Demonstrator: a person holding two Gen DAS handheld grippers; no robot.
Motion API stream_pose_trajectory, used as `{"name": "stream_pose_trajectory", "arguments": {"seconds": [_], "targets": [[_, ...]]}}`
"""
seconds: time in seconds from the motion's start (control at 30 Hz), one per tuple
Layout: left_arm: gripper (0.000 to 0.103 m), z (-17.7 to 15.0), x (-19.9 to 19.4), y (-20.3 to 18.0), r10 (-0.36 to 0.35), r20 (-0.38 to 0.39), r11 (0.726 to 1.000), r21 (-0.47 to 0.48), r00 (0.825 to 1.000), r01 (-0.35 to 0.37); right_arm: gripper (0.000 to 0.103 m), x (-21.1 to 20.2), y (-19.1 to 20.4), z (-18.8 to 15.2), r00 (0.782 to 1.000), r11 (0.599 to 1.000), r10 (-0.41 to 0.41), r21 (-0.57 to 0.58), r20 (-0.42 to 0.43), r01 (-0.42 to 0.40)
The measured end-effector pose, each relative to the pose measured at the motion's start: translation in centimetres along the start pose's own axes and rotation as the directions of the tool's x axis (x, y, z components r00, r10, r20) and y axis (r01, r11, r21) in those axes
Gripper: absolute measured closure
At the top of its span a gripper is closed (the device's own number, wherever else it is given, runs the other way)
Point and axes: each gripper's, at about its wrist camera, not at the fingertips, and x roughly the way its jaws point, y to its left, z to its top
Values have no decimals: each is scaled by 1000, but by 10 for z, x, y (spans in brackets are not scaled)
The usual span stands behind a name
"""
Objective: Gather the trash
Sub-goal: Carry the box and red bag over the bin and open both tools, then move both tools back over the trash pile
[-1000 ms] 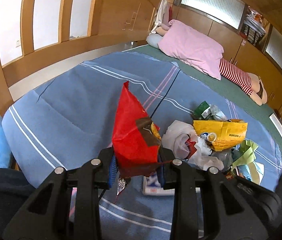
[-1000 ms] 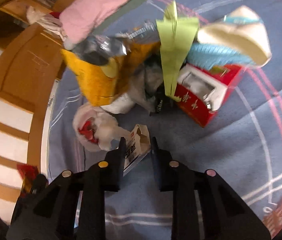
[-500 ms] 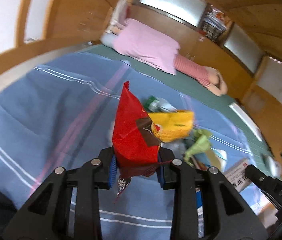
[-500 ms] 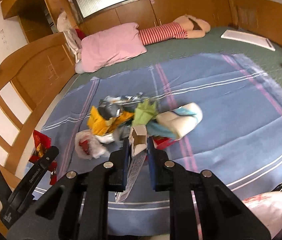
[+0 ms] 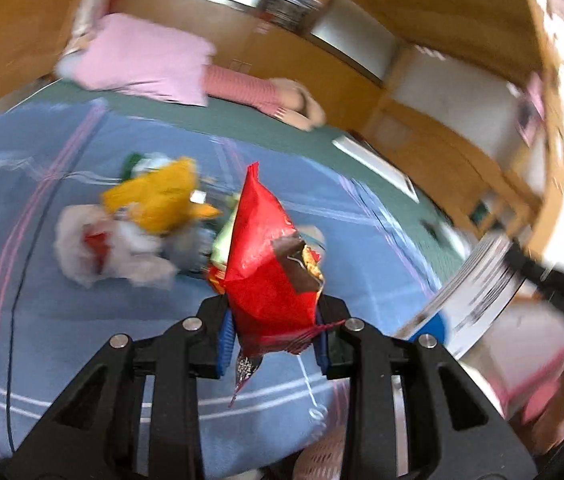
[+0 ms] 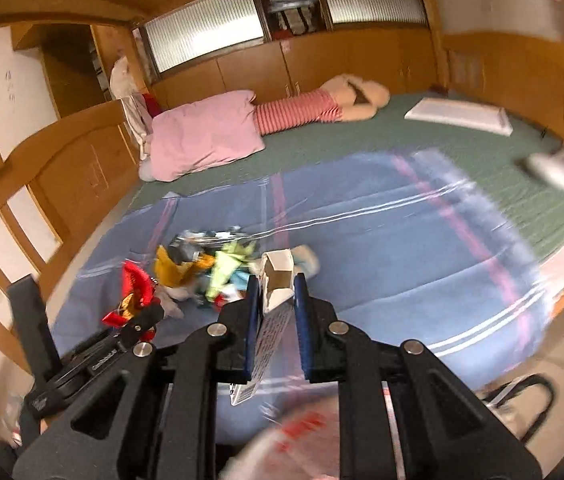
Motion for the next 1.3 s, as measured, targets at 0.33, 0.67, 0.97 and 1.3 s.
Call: {"name": "stream_pose_trajectory", "arguments": {"seconds": [0.33,0.67,0.97,1.3], "targets": [[71,-56,-1,-90,-183,-175,909,345,968,234,82,-37,-63,-56,948,984,-160,-123,-274,131],[67,-98,2,-137,-316,-356,787,419,879,453,36,-46,-111,-43,979,956,-89,261,-186,136],[14,-100,5,-140,-287,-351,794,434,891,427,36,-30,-99,-43,979,956,-65,269,-195,117],[16,-11,-7,-59,385,204,848,306,900,-432,19,-21,-64,-32,972,961,-226,151,-62,233]]}}
